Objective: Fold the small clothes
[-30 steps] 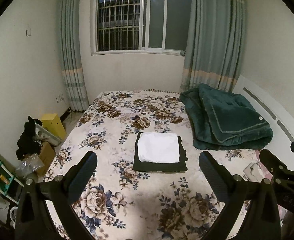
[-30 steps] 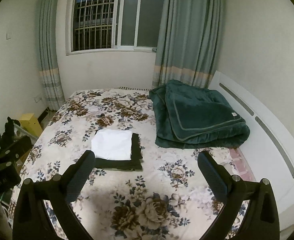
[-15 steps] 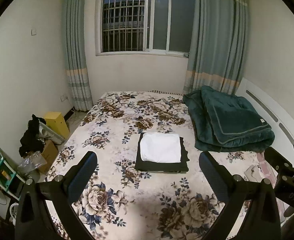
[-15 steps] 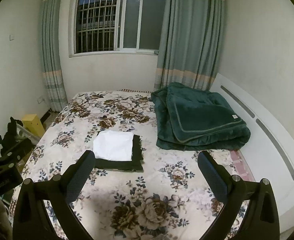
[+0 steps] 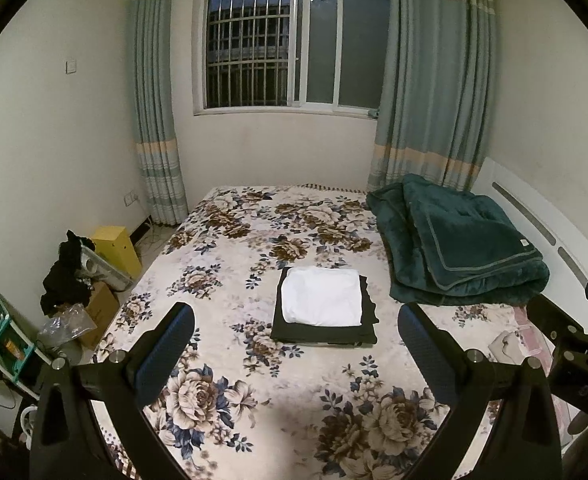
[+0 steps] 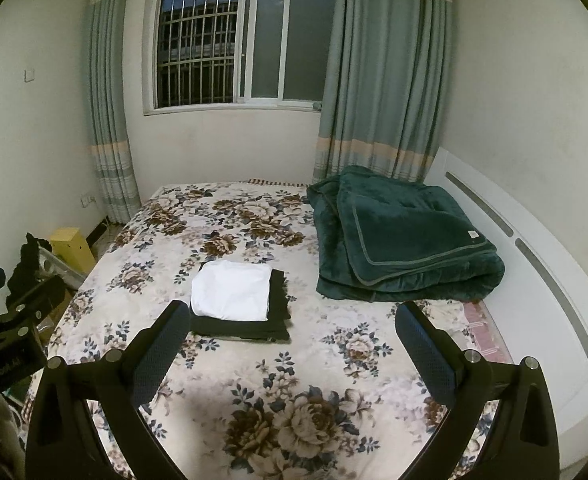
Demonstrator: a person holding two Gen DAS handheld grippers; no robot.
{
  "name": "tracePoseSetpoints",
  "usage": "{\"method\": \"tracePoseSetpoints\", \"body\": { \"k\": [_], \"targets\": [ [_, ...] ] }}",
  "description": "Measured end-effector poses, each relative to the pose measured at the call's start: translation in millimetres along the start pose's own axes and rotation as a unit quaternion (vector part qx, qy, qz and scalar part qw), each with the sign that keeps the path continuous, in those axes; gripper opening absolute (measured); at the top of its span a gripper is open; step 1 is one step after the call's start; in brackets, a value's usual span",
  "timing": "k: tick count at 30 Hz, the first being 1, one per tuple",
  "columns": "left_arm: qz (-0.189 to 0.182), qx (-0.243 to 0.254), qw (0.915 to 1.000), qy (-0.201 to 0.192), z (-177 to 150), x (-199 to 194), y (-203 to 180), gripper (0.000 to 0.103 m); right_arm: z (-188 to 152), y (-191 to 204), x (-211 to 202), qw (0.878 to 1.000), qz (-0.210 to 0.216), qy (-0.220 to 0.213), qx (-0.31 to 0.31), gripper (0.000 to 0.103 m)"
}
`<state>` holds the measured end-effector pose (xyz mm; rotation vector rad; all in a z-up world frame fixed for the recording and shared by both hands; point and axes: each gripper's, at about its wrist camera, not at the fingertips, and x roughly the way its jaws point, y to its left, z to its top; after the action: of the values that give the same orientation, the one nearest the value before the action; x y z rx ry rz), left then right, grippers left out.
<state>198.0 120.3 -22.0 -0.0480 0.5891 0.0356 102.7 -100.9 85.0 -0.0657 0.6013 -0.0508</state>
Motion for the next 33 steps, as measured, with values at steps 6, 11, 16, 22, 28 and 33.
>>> {"method": "tracePoseSetpoints", "body": {
  "k": [6, 11, 16, 22, 28, 33],
  "targets": [
    [-0.001, 0.0, 1.0, -0.002, 1, -6, 0, 0.103, 0, 1, -4, 1.0, 0.003, -0.002, -0.001, 0.103],
    [0.0, 0.001, 1.0, -0.002, 2, -6, 0, 0.103, 0, 1, -5, 1.0, 0.004, -0.005, -0.001, 0.103],
    [-0.001, 0.0, 1.0, -0.005, 2, -11, 0, 0.103, 0, 1, -5, 1.0, 0.004, -0.005, -0.001, 0.103],
    [-0.001, 0.001, 1.0, -0.006, 3, -12, 1, 0.103, -2, 1, -6, 1.0, 0.003, -0.005, 0.0, 0.103],
    [0.0, -0.002, 1.0, -0.008, 5, -17, 4, 0.103, 0, 3, -8, 1.0, 0.006, -0.006, -0.001, 0.103],
    [0.001, -0.001, 1.0, -0.007, 4, -18, 4, 0.103, -2, 3, -9, 1.0, 0.004, -0.006, 0.0, 0.103]
  ]
}}
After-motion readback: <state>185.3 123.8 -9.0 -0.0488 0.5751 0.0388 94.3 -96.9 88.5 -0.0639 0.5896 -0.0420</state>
